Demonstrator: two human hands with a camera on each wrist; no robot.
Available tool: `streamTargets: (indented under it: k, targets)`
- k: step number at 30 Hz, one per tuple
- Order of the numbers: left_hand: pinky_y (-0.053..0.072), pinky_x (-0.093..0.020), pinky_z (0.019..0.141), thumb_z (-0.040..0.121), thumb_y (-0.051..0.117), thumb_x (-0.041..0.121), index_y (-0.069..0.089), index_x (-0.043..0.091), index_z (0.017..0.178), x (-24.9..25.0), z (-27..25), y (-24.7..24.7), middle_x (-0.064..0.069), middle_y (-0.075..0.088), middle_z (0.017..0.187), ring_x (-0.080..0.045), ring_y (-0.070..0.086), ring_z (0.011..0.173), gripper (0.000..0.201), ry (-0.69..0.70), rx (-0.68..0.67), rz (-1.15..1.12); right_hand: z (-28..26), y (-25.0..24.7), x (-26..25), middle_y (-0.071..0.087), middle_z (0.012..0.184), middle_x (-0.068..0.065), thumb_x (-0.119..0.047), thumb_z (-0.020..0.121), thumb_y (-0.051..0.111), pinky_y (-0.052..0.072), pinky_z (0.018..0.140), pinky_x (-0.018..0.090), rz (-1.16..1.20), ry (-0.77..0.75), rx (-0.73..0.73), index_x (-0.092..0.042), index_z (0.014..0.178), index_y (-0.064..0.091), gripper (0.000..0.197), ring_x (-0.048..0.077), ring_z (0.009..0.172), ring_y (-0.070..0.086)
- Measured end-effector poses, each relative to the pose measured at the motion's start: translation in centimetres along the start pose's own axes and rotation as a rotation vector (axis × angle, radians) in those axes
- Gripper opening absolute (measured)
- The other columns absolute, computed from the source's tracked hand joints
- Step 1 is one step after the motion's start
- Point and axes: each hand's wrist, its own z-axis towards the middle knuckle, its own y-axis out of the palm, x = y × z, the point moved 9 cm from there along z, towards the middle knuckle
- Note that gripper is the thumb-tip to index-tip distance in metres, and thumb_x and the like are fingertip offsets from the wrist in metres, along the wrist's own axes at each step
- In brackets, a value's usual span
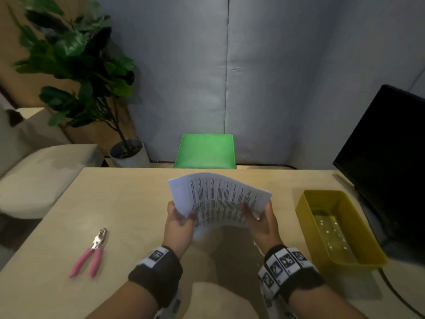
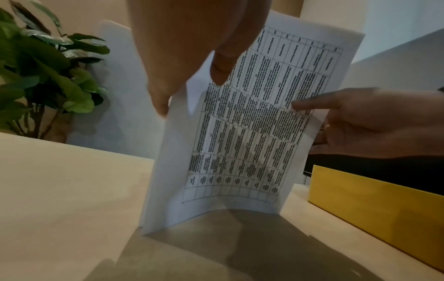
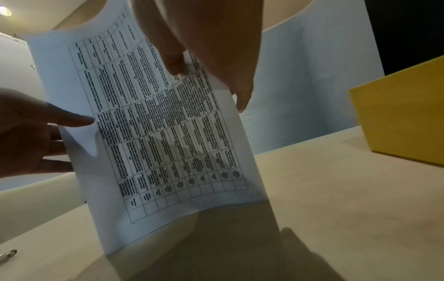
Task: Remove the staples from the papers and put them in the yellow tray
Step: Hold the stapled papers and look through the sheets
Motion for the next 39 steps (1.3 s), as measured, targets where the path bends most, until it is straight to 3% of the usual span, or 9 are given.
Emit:
streamTargets:
  k: [2,5,13,17,22,26,31,35,39]
  targets:
    - [0.050,-0.008,0.059,0.093,0.051,0.005,0.036,0.017,0.110,0.5,-0.1,0.1,0.013,0.055,0.095,-0.010,0.058,0.087,0.026,0.013,0.001,0.011,-0.3,0.1,-0.5,0.057,0.103,-0.008,-0.028,0.087,0.063,0.051,0.075,0.026,-0.001,-0.020,0.006,-0.030,0.119,0.033,0.043,0.007,0.093,0.055]
    - [0.047,-0.002,0.054,0.096,0.044,0.003,0.036,0.013,0.108,1.5,-0.1,0.5,0.013,0.054,0.092,0.004,0.053,0.082,0.018,0.053,-0.024,0.037,-0.1,0.0,-1.2,0.057,0.109,-0.004,-0.022,0.090,0.059,0.050,0.083,0.032,-0.050,-0.061,0.049,-0.024,0.124,0.033,0.043,0.012,0.098,0.054]
    - [0.045,-0.019,0.066,0.096,0.041,0.001,0.034,0.012,0.105,-0.6,0.4,0.5,0.007,0.056,0.092,-0.017,0.057,0.086,0.016,-0.022,0.011,0.083,0.4,0.4,0.2,0.056,0.104,-0.001,-0.022,0.097,0.047,0.054,0.081,0.044,-0.231,-0.058,0.043,-0.023,0.109,0.034,0.018,0.025,0.101,0.058]
    - [0.039,-0.011,0.057,0.096,0.041,0.001,0.033,0.008,0.104,-0.2,0.4,0.4,-0.003,0.055,0.095,-0.007,0.055,0.077,0.014,-0.014,0.029,0.141,0.3,0.8,0.3,0.054,0.114,0.000,-0.020,0.097,0.046,0.050,0.068,0.022,-0.181,-0.043,0.000,-0.025,0.110,0.033,0.020,0.016,0.100,0.054]
    - [0.044,-0.010,0.054,0.097,0.043,0.007,0.033,0.009,0.104,0.6,0.1,0.0,-0.008,0.056,0.103,-0.020,0.057,0.088,0.012,0.021,0.051,0.126,-0.1,0.9,-0.4,0.052,0.116,-0.002,-0.023,0.097,0.046,0.046,0.064,0.010,-0.140,-0.052,-0.029,-0.025,0.115,0.032,0.023,0.013,0.102,0.053]
    - [0.041,-0.010,0.054,0.096,0.043,0.005,0.034,0.008,0.102,-0.3,0.1,-0.1,-0.012,0.057,0.101,-0.028,0.060,0.090,0.011,-0.008,0.064,0.151,0.1,0.6,0.4,0.053,0.111,-0.002,-0.023,0.097,0.044,0.052,0.073,0.029,-0.226,-0.034,-0.018,-0.023,0.112,0.032,0.019,0.018,0.103,0.055]
    - [0.043,-0.011,0.062,0.098,0.039,0.007,0.034,0.008,0.108,-1.4,0.1,0.0,-0.008,0.057,0.109,-0.019,0.057,0.092,0.011,-0.053,0.023,0.134,0.0,0.4,0.7,0.052,0.111,-0.002,-0.028,0.097,0.044,0.049,0.067,0.025,-0.230,-0.020,-0.014,-0.026,0.112,0.032,0.020,0.016,0.099,0.052]
    - [0.042,-0.010,0.058,0.098,0.038,0.007,0.033,0.008,0.108,-0.9,0.0,-0.2,-0.010,0.055,0.109,-0.020,0.057,0.092,0.011,-0.052,0.009,0.145,0.1,0.7,0.2,0.055,0.110,0.000,-0.025,0.098,0.043,0.055,0.079,0.040,-0.262,-0.046,-0.025,-0.019,0.112,0.033,0.018,0.022,0.101,0.058]
    - [0.046,-0.005,0.052,0.098,0.039,0.006,0.032,0.012,0.116,0.3,-0.5,-1.5,0.001,0.055,0.101,-0.001,0.054,0.081,0.021,-0.011,0.023,0.105,0.0,1.9,-1.0,0.058,0.098,-0.009,-0.018,0.098,0.042,0.055,0.083,0.052,-0.250,-0.055,-0.080,-0.017,0.114,0.037,0.016,0.025,0.097,0.063]
